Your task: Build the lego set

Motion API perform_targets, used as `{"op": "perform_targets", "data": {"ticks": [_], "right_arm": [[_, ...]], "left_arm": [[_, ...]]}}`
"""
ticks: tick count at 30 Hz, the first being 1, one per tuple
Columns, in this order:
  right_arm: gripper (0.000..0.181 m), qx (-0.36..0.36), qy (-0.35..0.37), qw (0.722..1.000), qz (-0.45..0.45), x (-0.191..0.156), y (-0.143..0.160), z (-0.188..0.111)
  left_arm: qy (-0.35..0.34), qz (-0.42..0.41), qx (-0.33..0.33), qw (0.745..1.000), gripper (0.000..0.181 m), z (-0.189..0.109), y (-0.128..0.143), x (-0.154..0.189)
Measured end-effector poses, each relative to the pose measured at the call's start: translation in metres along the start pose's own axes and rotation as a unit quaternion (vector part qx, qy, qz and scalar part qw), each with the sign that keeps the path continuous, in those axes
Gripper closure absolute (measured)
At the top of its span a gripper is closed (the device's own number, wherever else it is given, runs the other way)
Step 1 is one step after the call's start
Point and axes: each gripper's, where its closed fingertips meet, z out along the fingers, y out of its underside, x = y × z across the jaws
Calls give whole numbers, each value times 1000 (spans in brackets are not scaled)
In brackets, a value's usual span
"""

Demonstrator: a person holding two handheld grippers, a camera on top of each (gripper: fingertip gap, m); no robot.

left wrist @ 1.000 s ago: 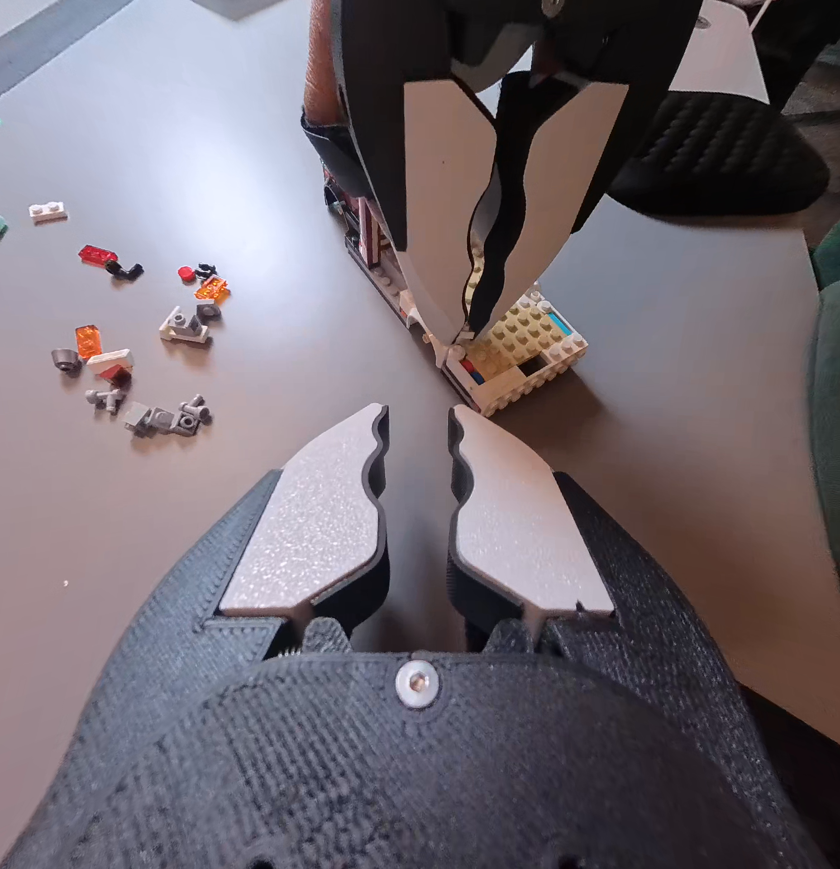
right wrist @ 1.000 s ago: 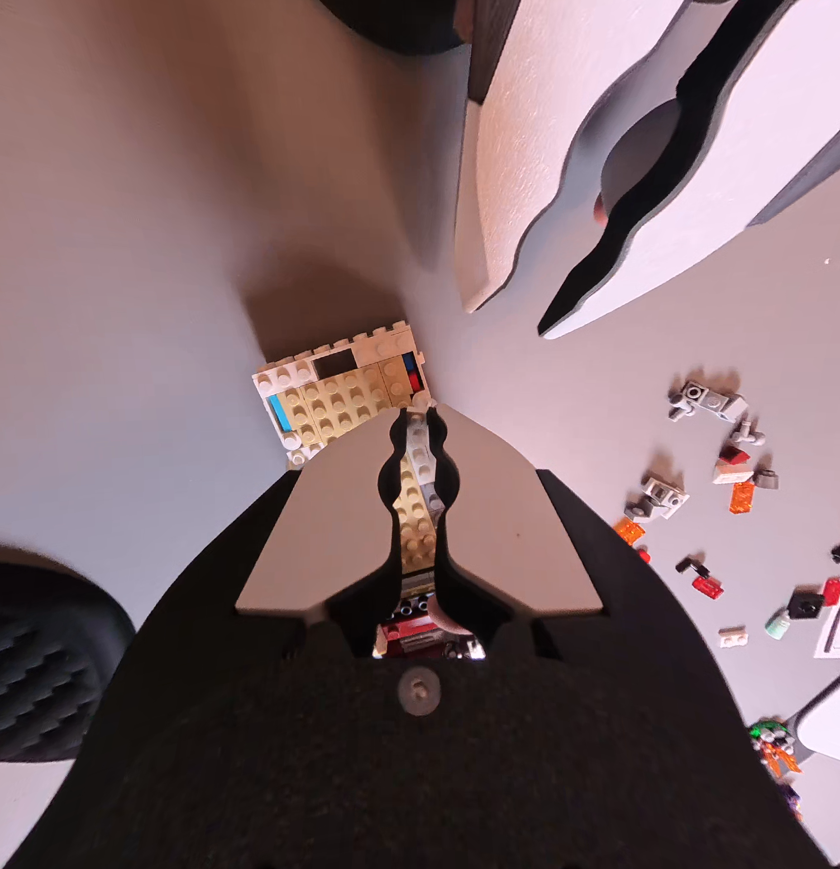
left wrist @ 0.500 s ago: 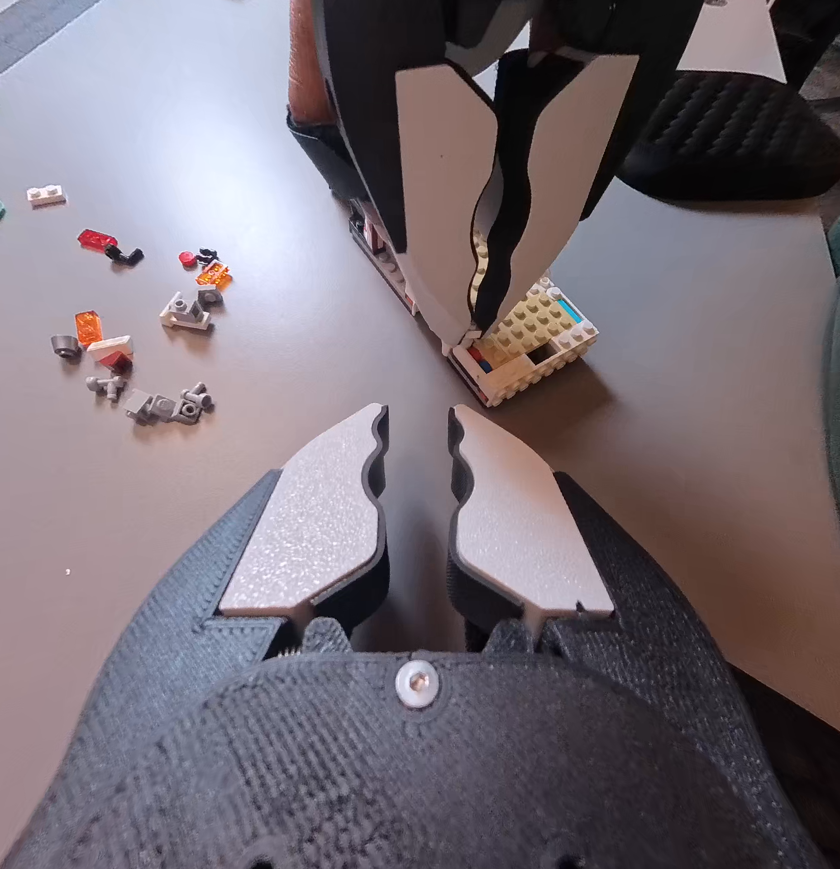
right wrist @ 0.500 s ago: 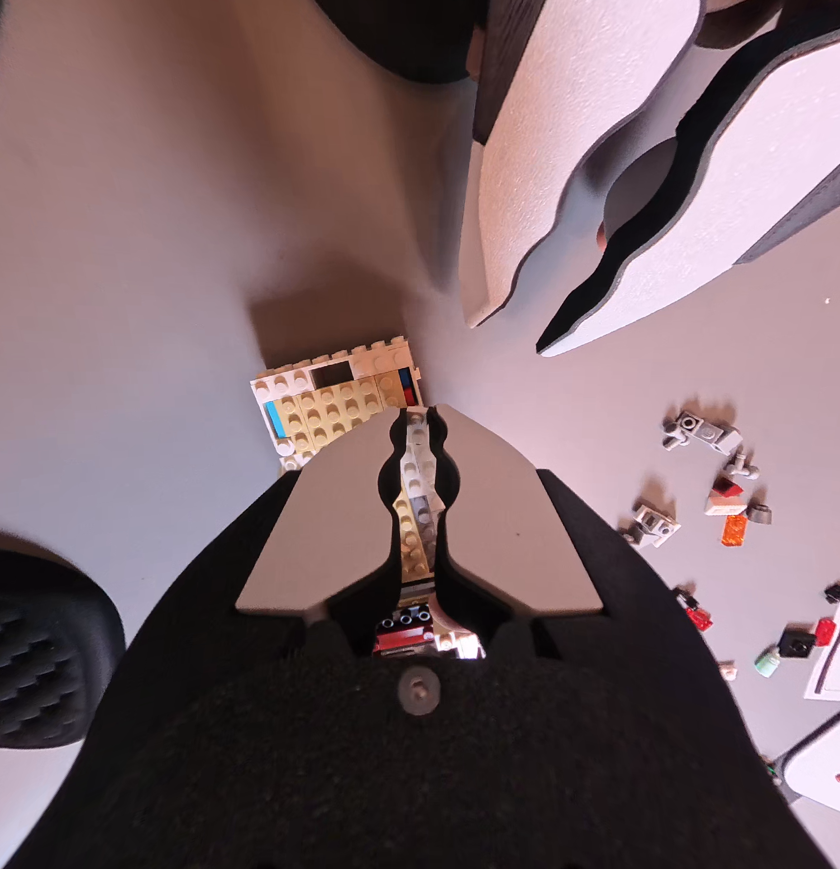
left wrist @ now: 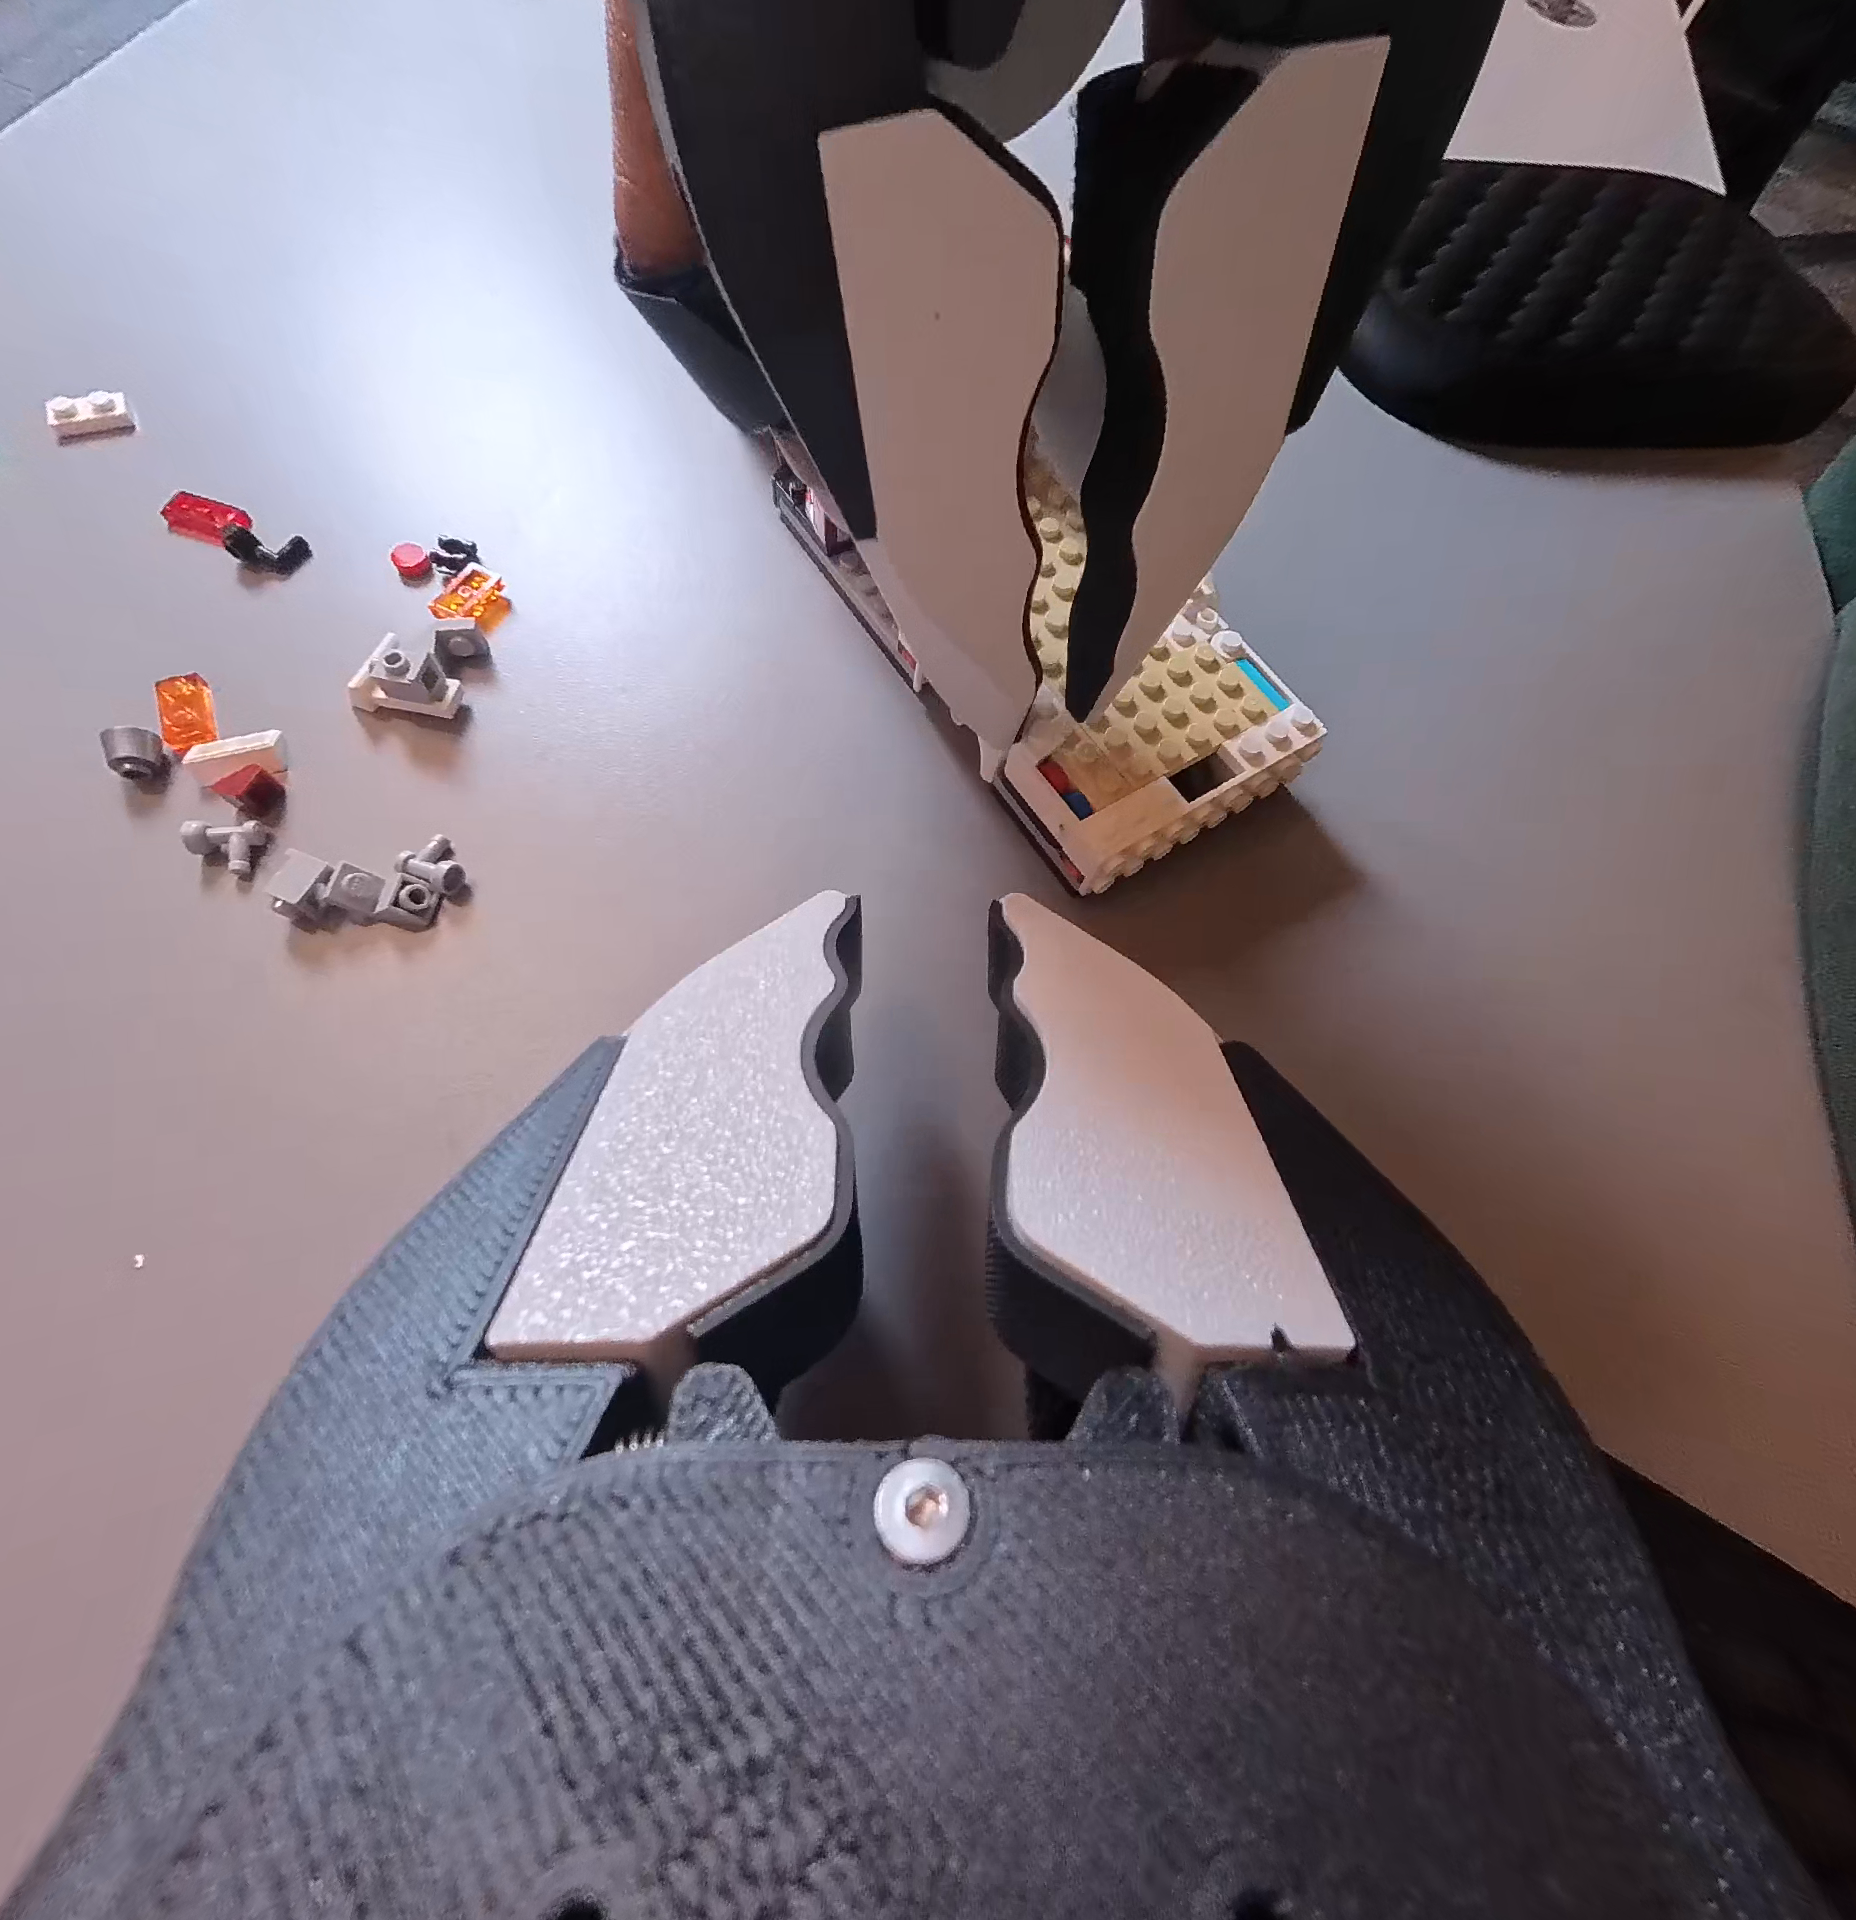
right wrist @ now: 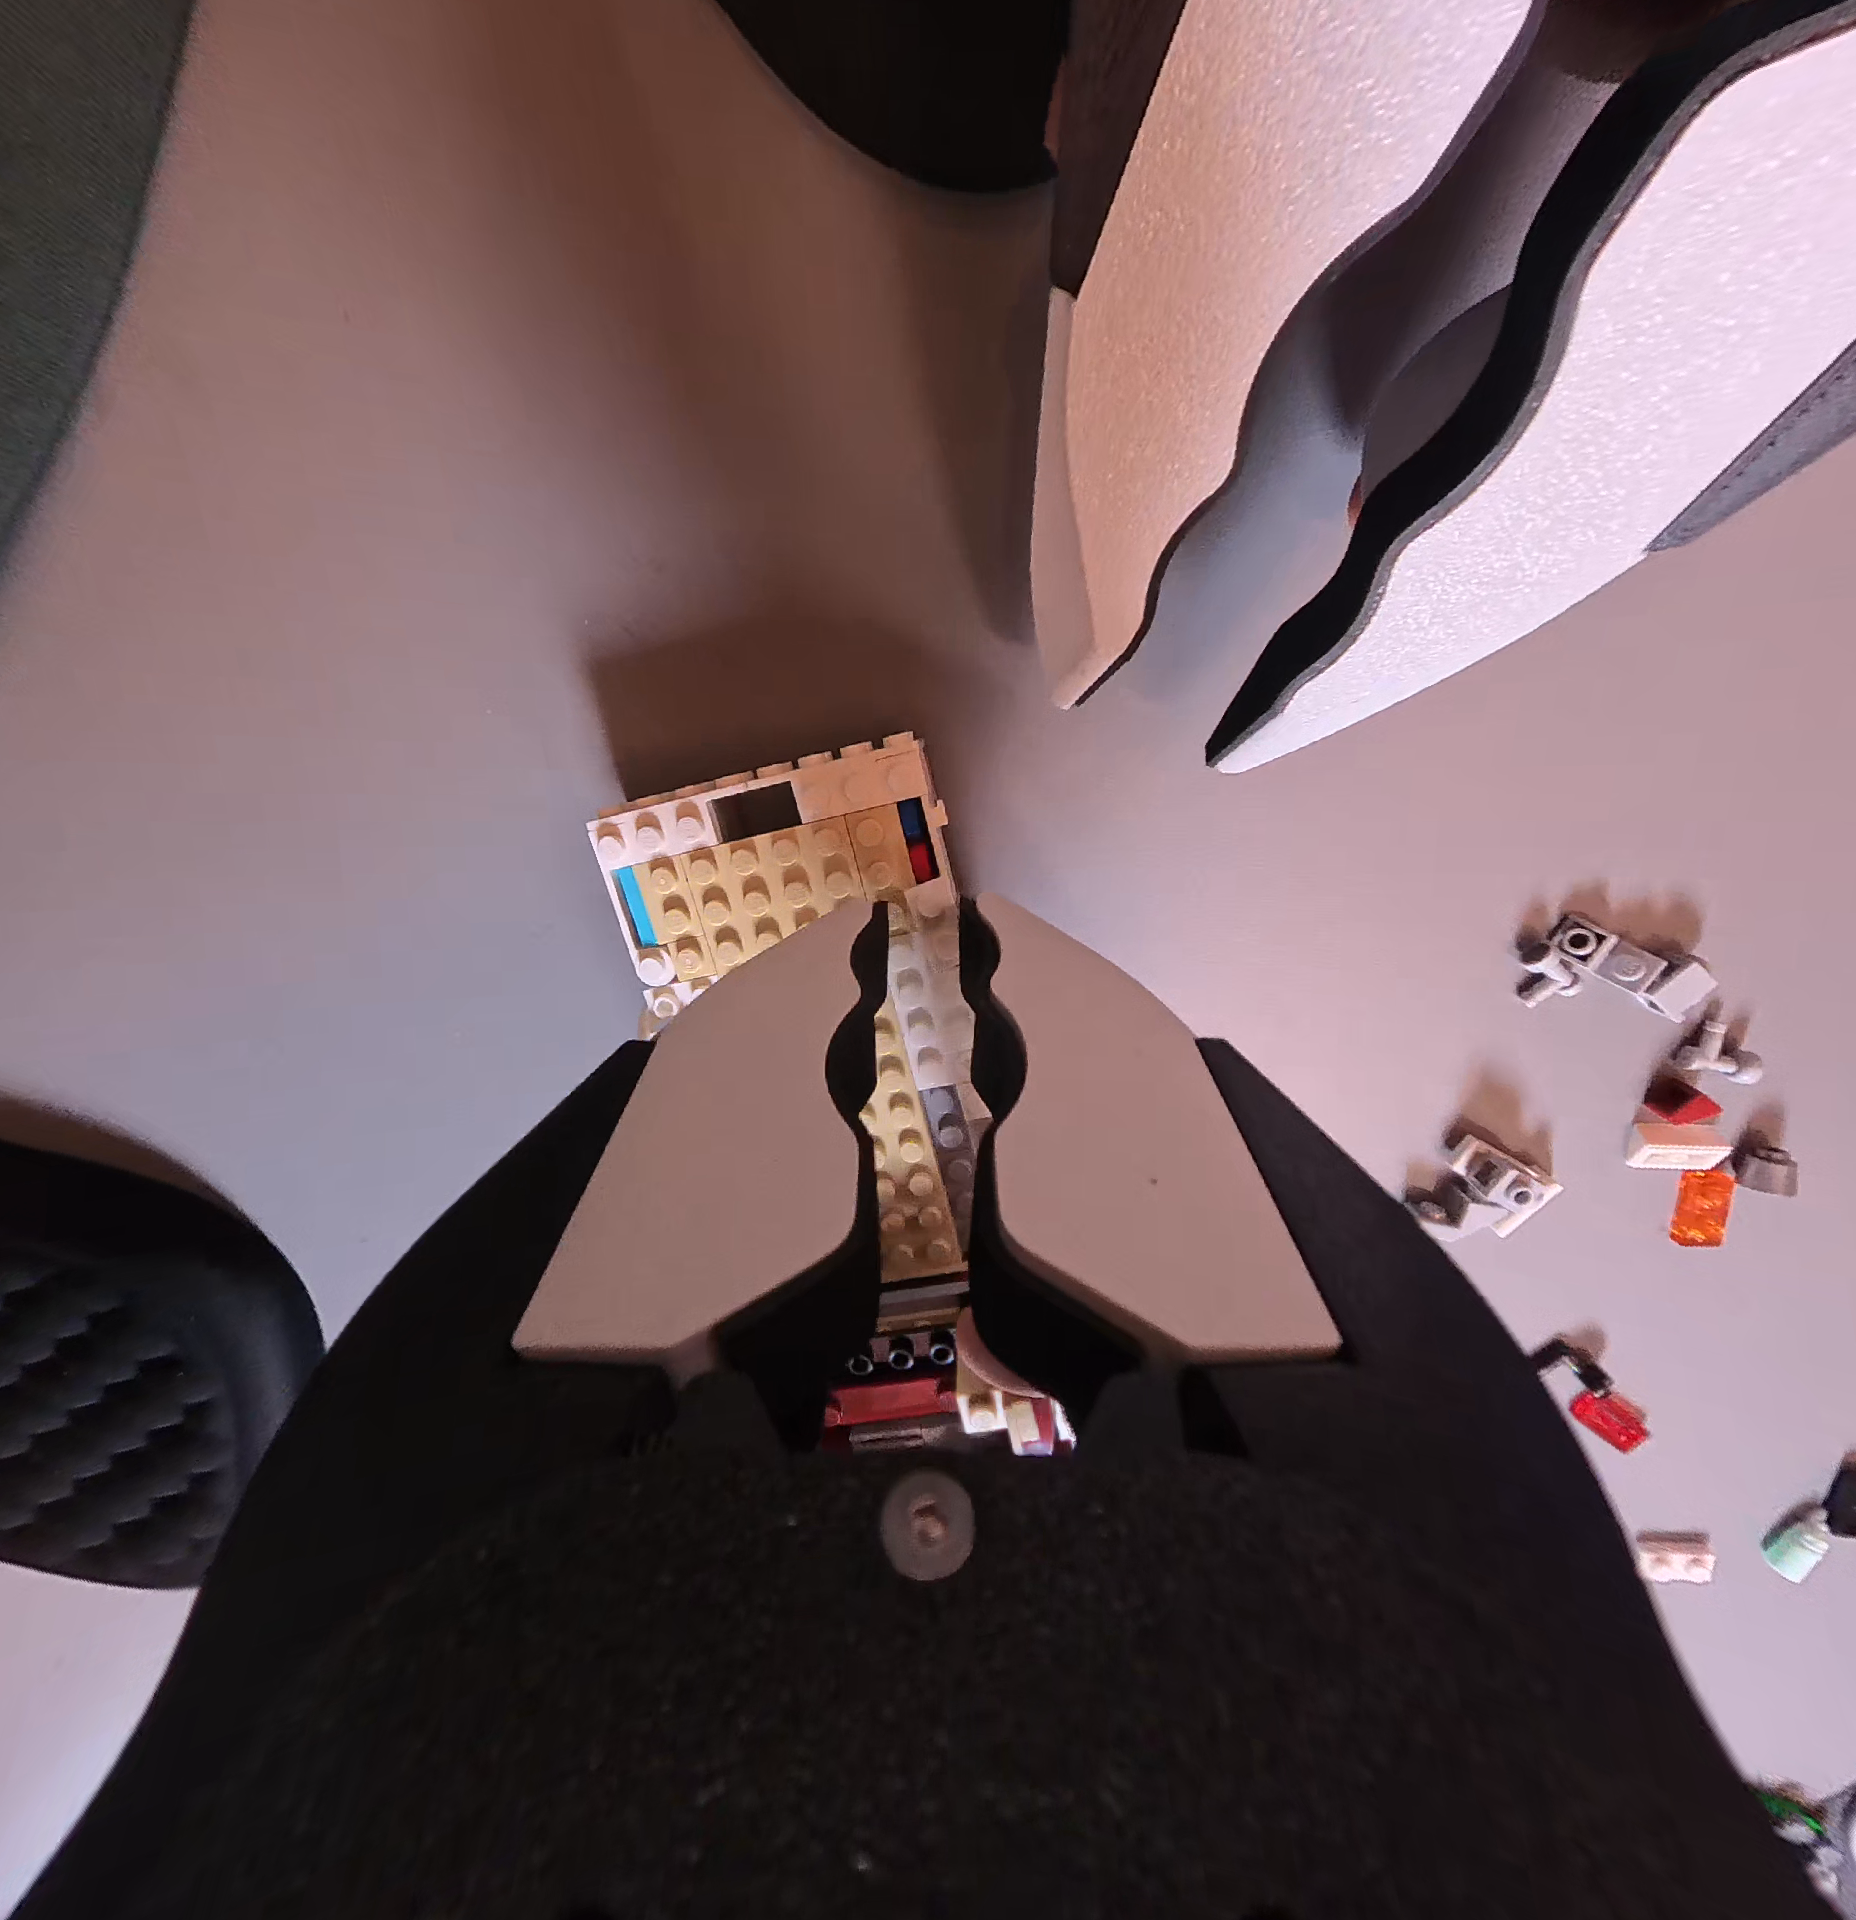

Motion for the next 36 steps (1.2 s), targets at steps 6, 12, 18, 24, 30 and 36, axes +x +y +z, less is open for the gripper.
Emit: {"op": "perform_targets", "data": {"ticks": [6,12,18,24,30,36], "right_arm": [[169,12,2,1000,9,1,0,-1],[171,3,6,1000,6,2,0,-1],[170,3,10,1000,6,2,-3,-4],[171,70,76,994,43,22,-4,-51],[171,161,227,951,133,74,40,-110],[181,185,331,888,261,126,108,-108]], "left_arm": [[0,-2,-2,1000,158,1,2,-1],[-1,-2,-2,1000,159,1,2,-2],[-1,-1,-2,1000,159,1,2,-2],[-13,-1,11,1000,161,-2,-3,-5],[-71,4,49,996,157,-8,-15,-22],[-139,8,86,986,156,-18,-23,-44]]}}
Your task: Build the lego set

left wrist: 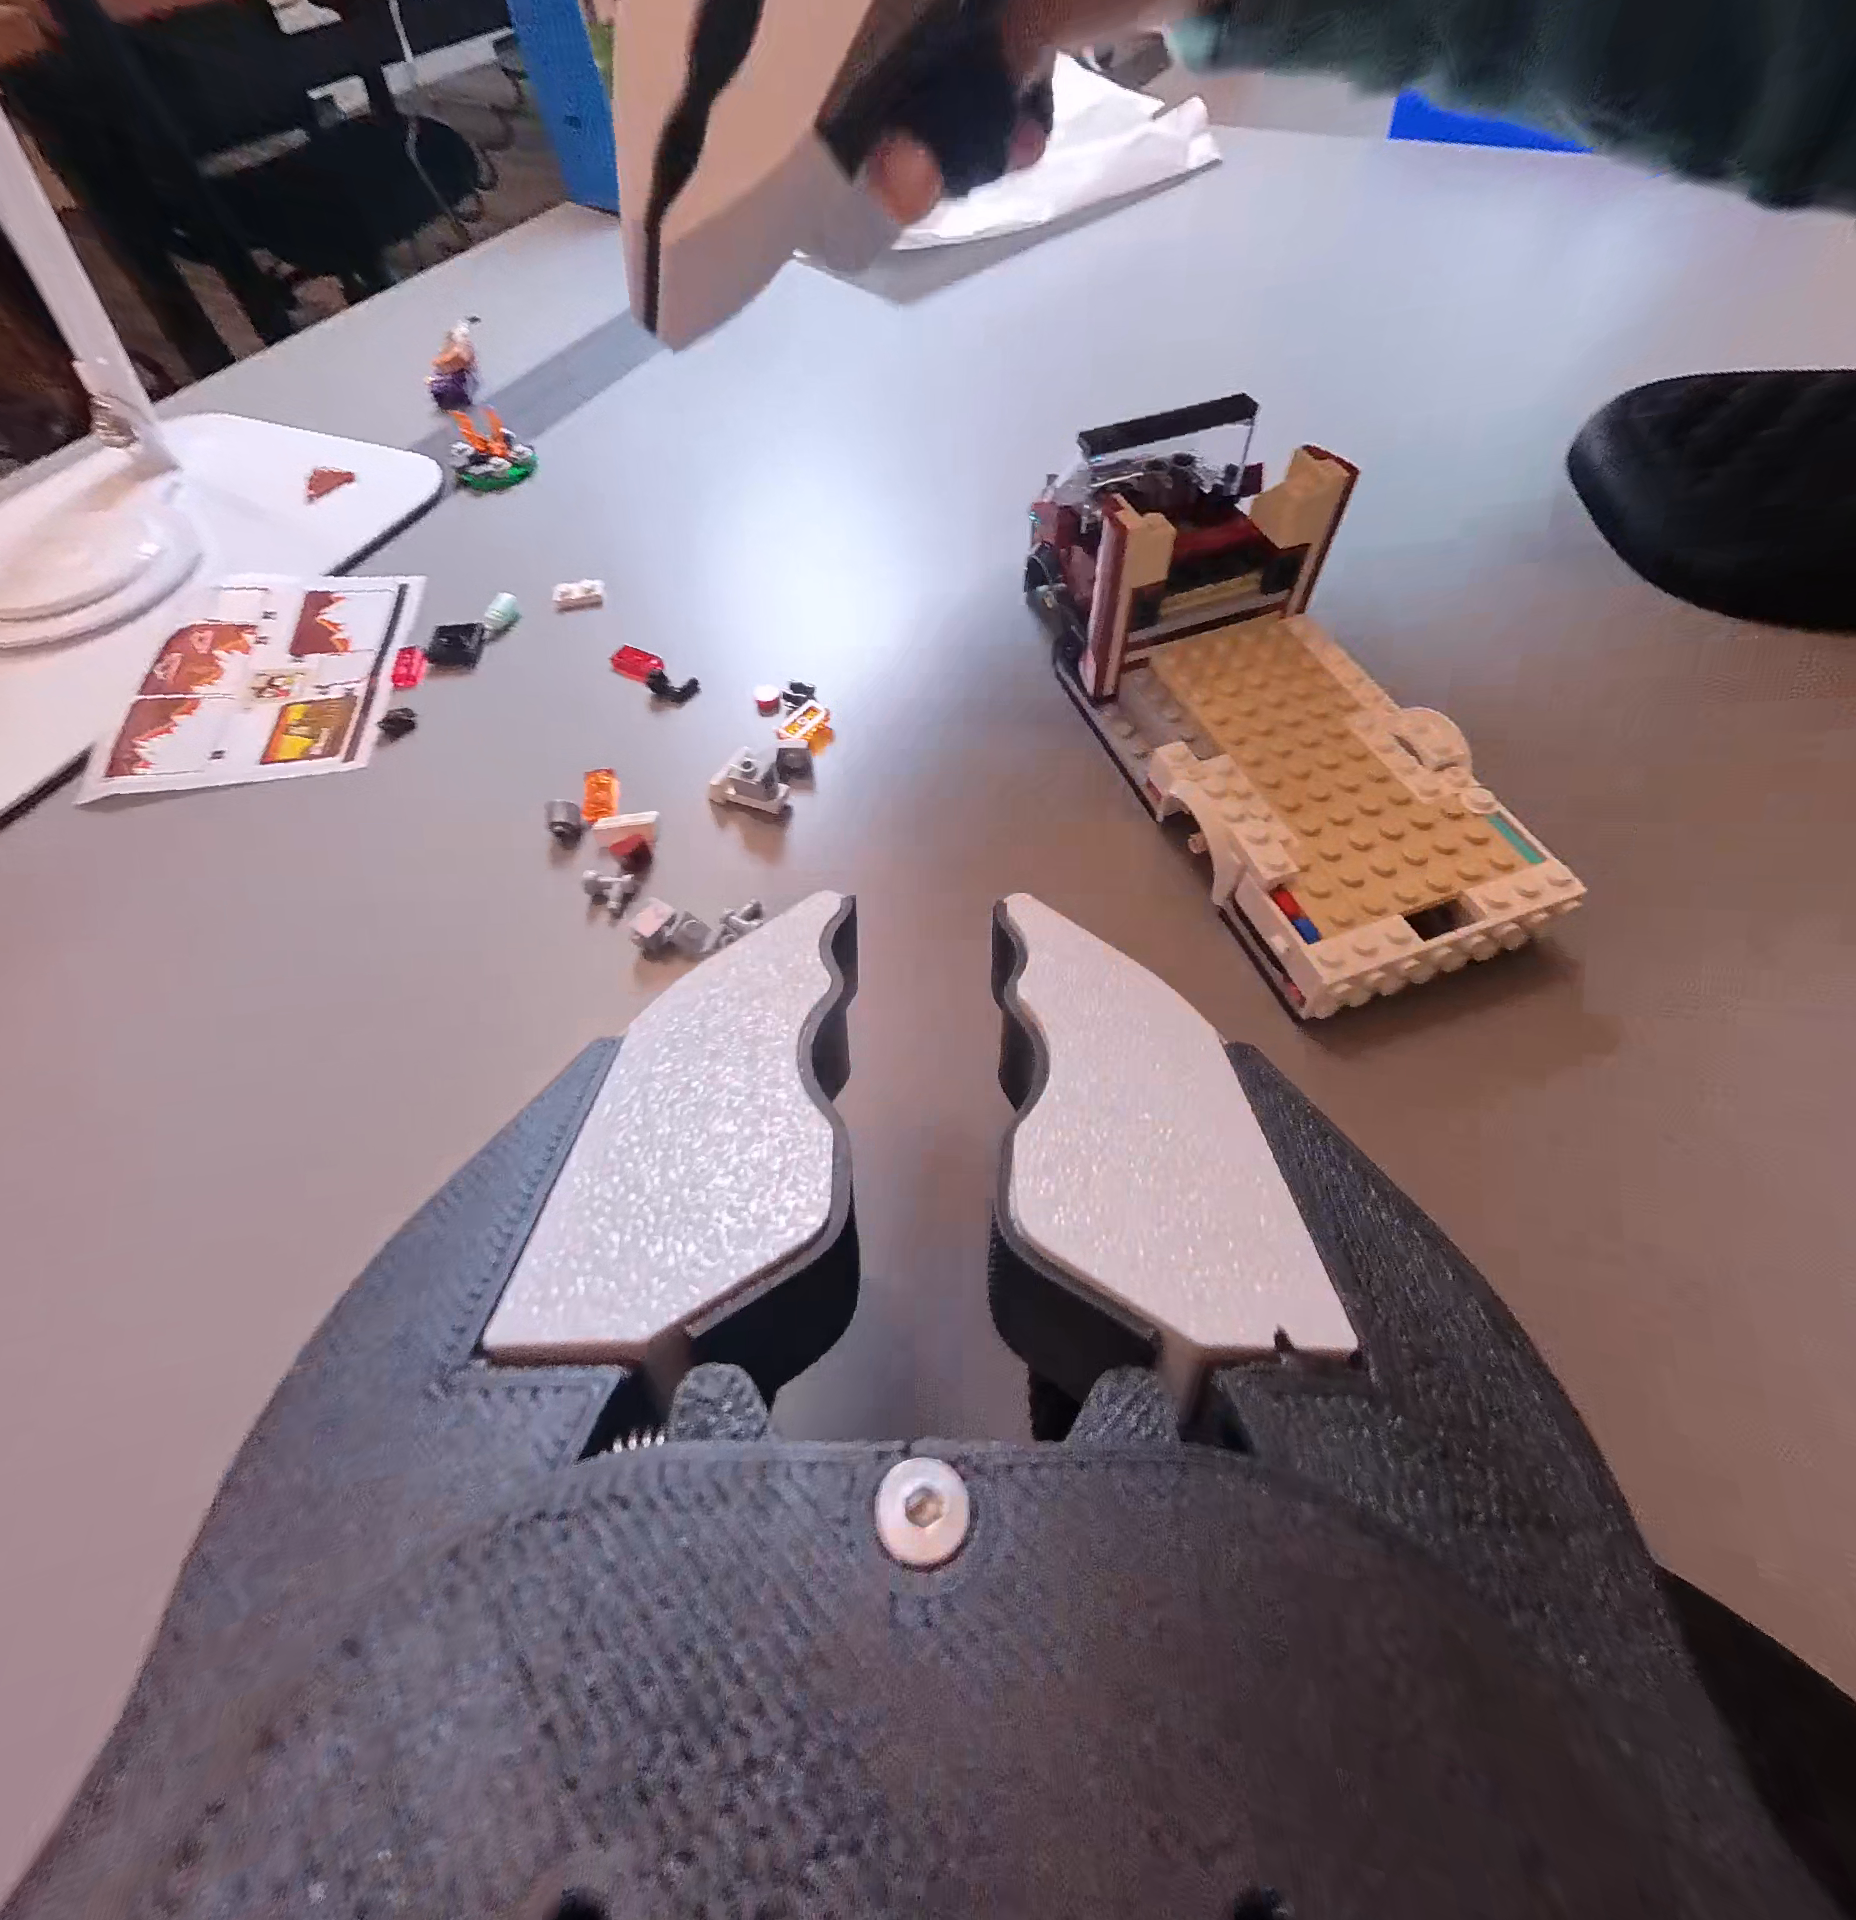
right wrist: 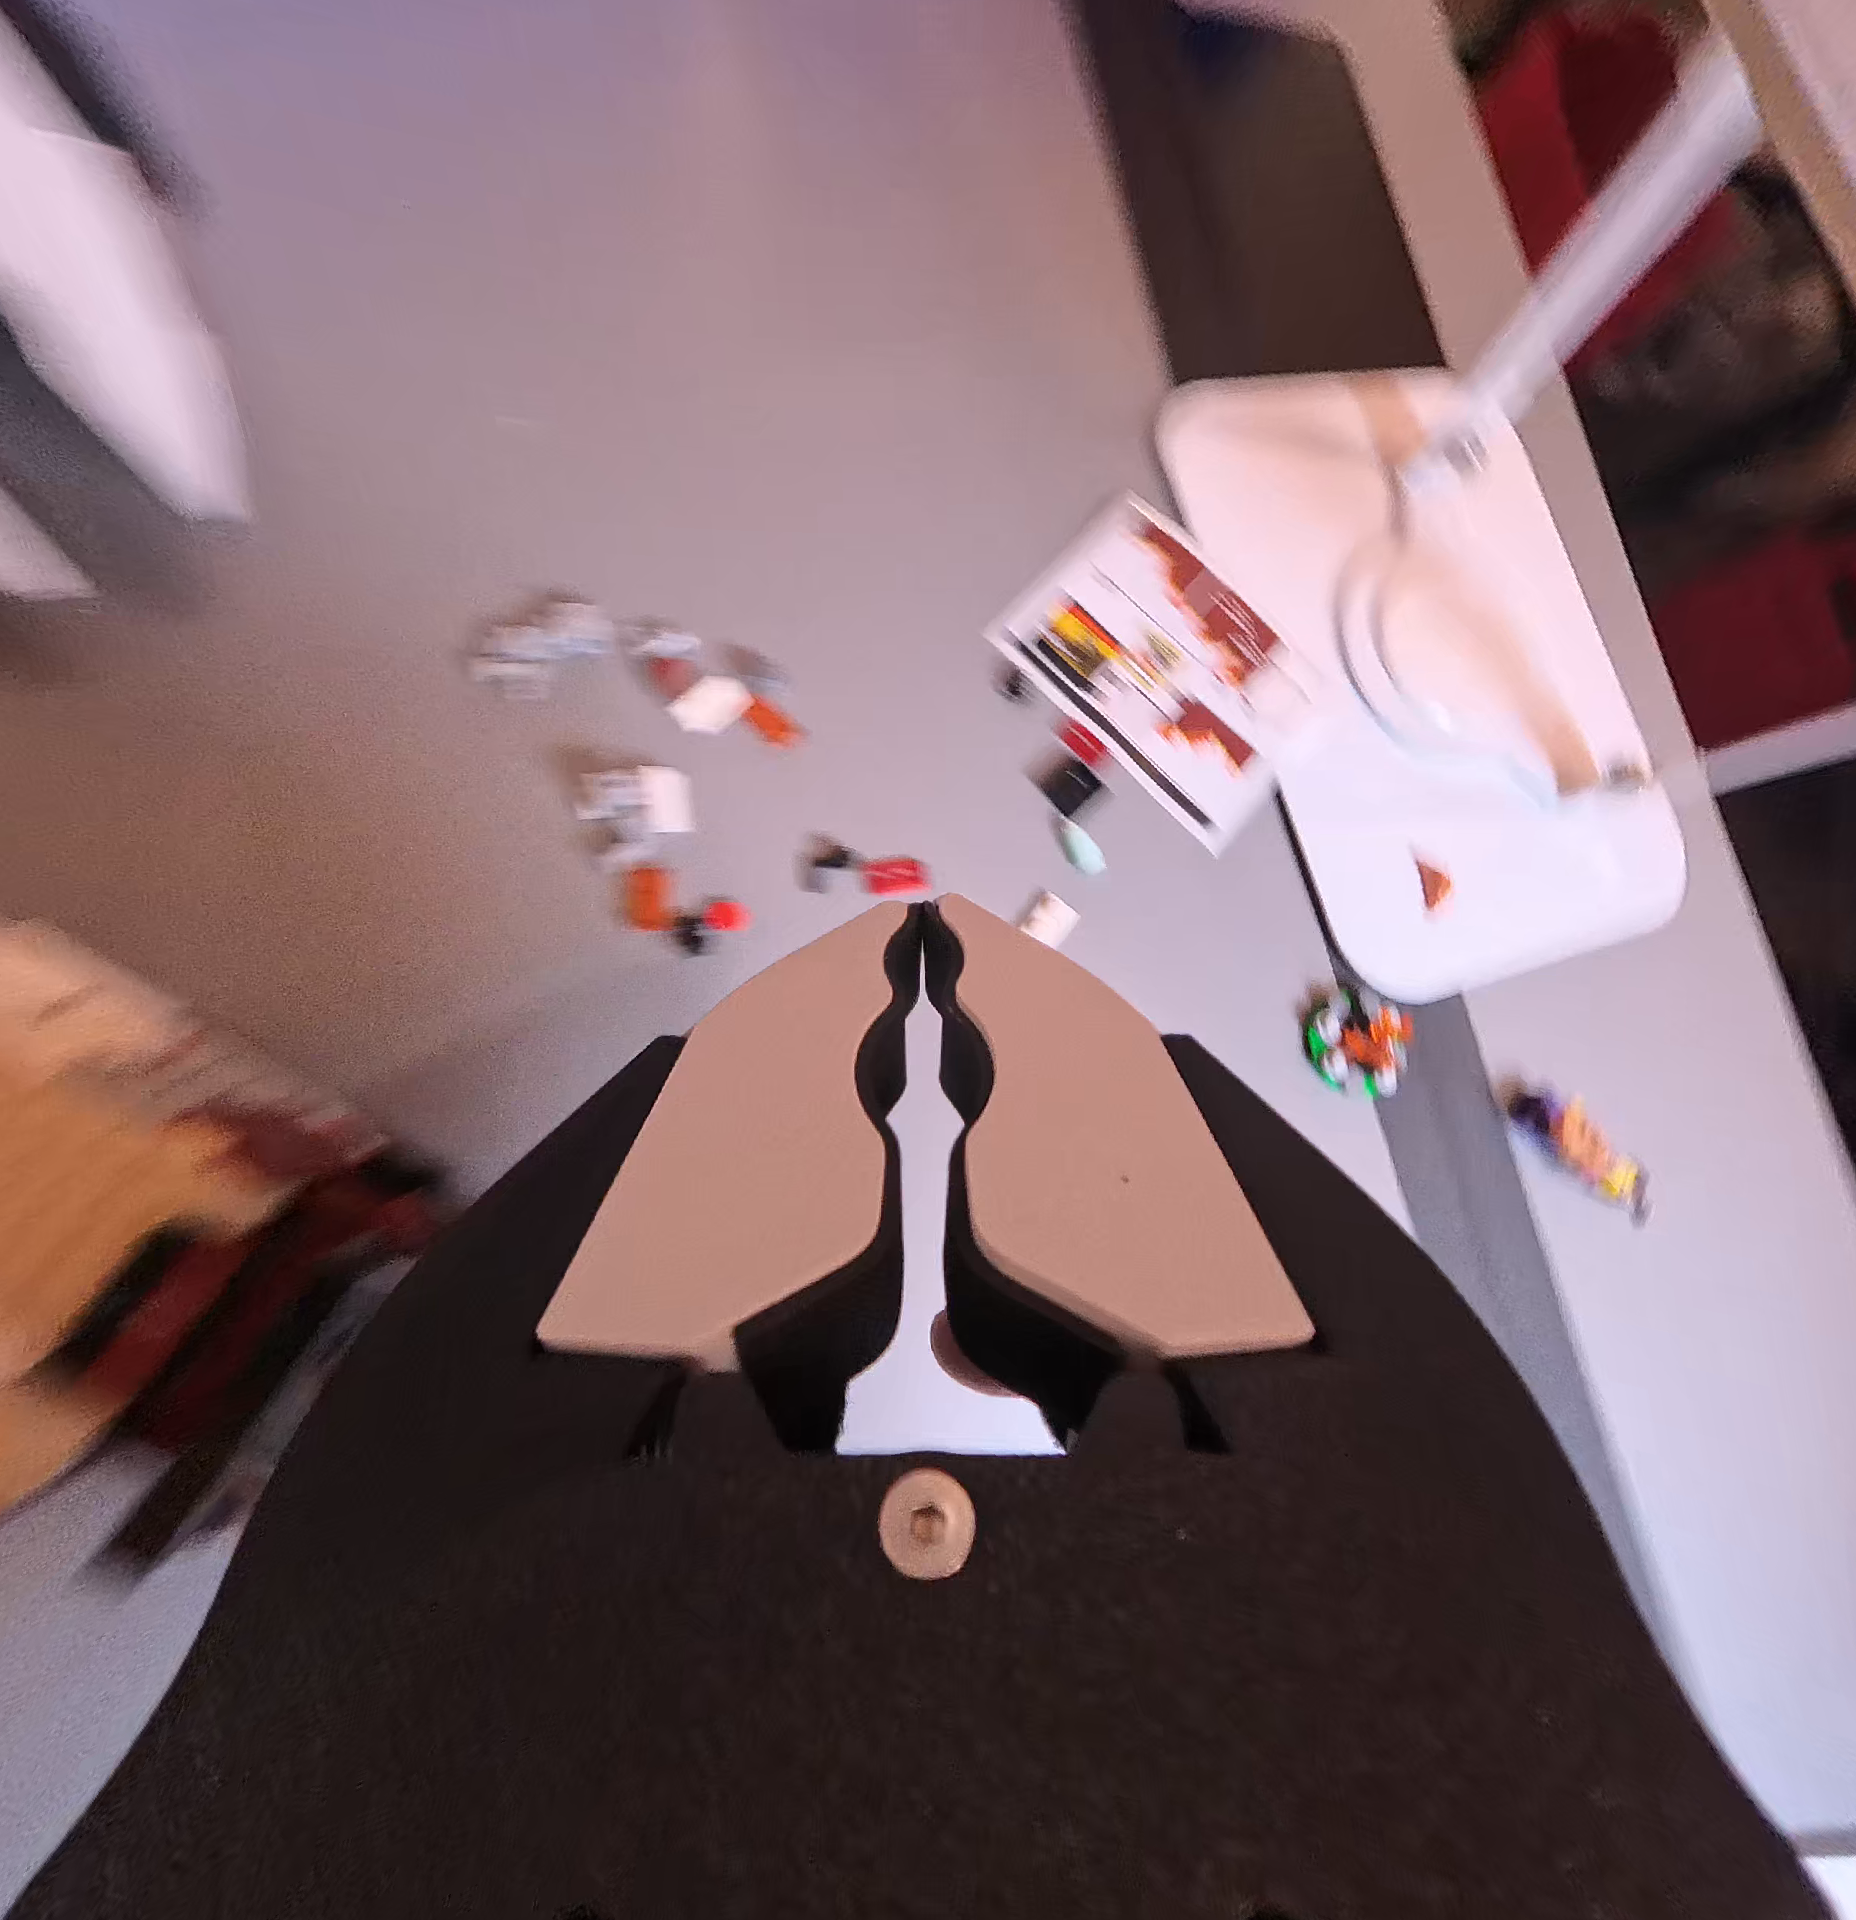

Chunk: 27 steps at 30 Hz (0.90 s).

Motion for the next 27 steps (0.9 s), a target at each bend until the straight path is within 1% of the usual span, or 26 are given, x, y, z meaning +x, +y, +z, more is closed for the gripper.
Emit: {"op": "perform_targets", "data": {"ticks": [1,2,4,5,10,11,13,15,18,21,24,25,27], "right_arm": [[180,-2,14,1000,26,9,8,8],[171,-7,24,998,56,16,16,17],[157,-23,19,992,120,23,30,36],[157,-28,16,989,143,25,34,44],[158,-71,7,978,195,35,49,73],[160,-79,2,976,202,36,51,77],[171,-85,-4,974,211,38,50,81],[173,-92,-13,974,209,38,51,81],[173,-95,-28,976,192,34,52,77],[173,-48,-83,986,138,10,36,58],[173,16,-170,983,63,-37,6,19],[173,27,-198,979,42,-53,-2,5],[173,24,-247,969,-3,-86,-10,-16]], "left_arm": [[-5,1,2,1000,157,0,0,-2],[-9,0,4,1000,157,1,0,-3],[-10,-2,4,1000,157,1,1,-4],[-9,-4,3,1000,157,2,2,-4],[5,-11,-6,1000,157,4,7,-1],[5,-11,-6,1000,157,4,7,-1],[7,-13,-5,1000,157,4,6,-1],[8,-14,-4,1000,157,4,6,-1],[9,-11,-5,1000,158,4,6,0],[15,1,-8,1000,158,4,6,5],[33,18,-6,999,155,5,5,14],[44,22,-5,999,155,6,4,19],[71,33,1,997,153,6,2,30]]}}
